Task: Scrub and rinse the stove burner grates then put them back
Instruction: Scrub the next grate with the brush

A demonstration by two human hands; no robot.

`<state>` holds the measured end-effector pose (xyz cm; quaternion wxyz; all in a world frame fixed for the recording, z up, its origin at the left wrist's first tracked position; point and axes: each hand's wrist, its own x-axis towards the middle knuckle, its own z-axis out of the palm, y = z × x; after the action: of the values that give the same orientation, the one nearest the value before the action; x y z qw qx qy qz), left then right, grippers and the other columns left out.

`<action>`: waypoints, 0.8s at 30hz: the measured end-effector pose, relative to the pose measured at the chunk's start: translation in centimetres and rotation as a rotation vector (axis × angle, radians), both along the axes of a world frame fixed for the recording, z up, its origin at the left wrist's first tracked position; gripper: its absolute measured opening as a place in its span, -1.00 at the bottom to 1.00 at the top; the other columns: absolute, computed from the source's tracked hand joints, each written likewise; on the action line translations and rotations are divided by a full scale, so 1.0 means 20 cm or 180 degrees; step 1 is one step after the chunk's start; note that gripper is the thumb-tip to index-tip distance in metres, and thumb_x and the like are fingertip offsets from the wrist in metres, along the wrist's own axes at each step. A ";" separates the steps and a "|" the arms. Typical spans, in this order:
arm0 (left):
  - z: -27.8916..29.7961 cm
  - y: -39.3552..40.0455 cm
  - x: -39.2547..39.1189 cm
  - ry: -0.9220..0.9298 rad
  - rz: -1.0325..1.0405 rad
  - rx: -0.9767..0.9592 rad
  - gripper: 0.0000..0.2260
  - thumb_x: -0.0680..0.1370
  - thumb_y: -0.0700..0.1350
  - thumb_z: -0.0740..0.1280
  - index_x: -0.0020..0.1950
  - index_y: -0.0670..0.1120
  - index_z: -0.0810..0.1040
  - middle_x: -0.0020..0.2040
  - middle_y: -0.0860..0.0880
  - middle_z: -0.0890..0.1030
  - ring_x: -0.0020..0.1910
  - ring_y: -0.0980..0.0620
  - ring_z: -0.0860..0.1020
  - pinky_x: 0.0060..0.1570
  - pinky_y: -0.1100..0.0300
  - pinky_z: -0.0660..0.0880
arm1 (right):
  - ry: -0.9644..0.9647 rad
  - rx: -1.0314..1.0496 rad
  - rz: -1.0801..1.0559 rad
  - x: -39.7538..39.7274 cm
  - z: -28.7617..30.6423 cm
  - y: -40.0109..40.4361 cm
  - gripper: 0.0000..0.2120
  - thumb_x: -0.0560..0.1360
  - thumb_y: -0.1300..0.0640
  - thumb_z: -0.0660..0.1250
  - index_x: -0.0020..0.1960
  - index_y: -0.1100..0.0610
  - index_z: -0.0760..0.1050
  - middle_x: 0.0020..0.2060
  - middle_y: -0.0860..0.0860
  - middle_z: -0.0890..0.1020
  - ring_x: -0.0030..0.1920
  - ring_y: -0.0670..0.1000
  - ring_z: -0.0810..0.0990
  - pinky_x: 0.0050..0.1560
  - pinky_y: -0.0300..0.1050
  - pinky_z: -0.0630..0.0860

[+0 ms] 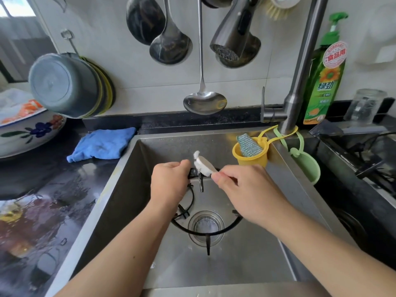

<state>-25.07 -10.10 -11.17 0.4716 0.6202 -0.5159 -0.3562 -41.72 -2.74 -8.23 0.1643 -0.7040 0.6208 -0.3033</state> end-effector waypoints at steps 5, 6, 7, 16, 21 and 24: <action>0.01 0.02 -0.03 0.0188 0.0093 0.0155 -0.72 0.51 -0.12 0.29 -0.40 -0.12 0.40 -0.58 0.08 0.34 -0.55 0.07 0.17 -0.42 0.18 0.13 | 0.0073 -0.0136 -0.0230 0.03 0.04 -0.07 -0.53 0.63 -0.14 0.19 -0.34 0.11 0.40 -0.49 0.02 0.41 -0.43 0.01 0.36 -0.40 -0.07 0.24; 0.01 0.02 -0.04 0.0174 0.0119 0.0161 -0.69 0.51 -0.11 0.28 -0.42 -0.10 0.35 -0.60 0.10 0.30 -0.55 0.06 0.16 -0.41 0.18 0.13 | 0.0026 -0.0156 -0.0240 0.03 0.04 -0.07 -0.53 0.63 -0.15 0.18 -0.34 0.12 0.42 -0.48 0.05 0.42 -0.43 0.01 0.36 -0.40 -0.07 0.23; 0.01 0.03 -0.04 0.0140 0.0173 0.0176 -0.68 0.50 -0.10 0.28 -0.43 -0.09 0.32 -0.59 0.09 0.26 -0.53 0.05 0.16 -0.39 0.16 0.14 | -0.0046 -0.0121 -0.0202 0.03 0.02 -0.04 -0.53 0.63 -0.15 0.18 -0.31 0.14 0.46 -0.47 0.08 0.44 -0.43 0.00 0.35 -0.40 -0.08 0.23; 0.04 0.03 -0.03 0.1450 0.0146 0.0408 -0.69 0.55 -0.09 0.32 -0.39 -0.08 0.41 -0.45 -0.03 0.35 -0.53 0.09 0.21 -0.46 0.18 0.16 | -0.0532 0.0270 -0.0164 0.07 -0.04 -0.04 -0.59 0.64 -0.13 0.17 -0.22 0.07 0.60 -0.62 -0.10 0.34 -0.54 -0.12 0.31 -0.48 -0.26 0.20; 0.03 0.01 -0.01 0.1681 -0.0481 0.0441 -0.74 0.55 0.02 0.35 -0.31 -0.01 0.49 -0.39 -0.01 0.37 -0.49 0.10 0.17 -0.46 0.19 0.11 | -0.2004 0.0740 -0.0322 0.00 -0.06 -0.05 -0.57 0.63 -0.20 0.18 -0.02 0.12 0.62 -0.39 -0.04 0.47 -0.51 -0.11 0.30 -0.43 -0.17 0.24; 0.02 0.02 -0.02 0.1481 -0.0922 0.0416 -0.78 0.59 0.09 0.31 -0.15 -0.03 0.52 -0.34 -0.02 0.42 -0.46 0.11 0.24 -0.41 0.18 0.21 | -0.3129 0.1195 -0.0617 -0.03 -0.05 -0.10 -0.56 0.61 -0.23 0.21 0.11 0.14 0.58 -0.23 0.04 0.65 -0.57 -0.12 0.19 -0.55 -0.24 0.12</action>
<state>-25.38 -9.64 -10.78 0.4806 0.4706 -0.4529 -0.5852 -42.28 -4.72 -9.27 0.5301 -0.3768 0.5765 -0.4947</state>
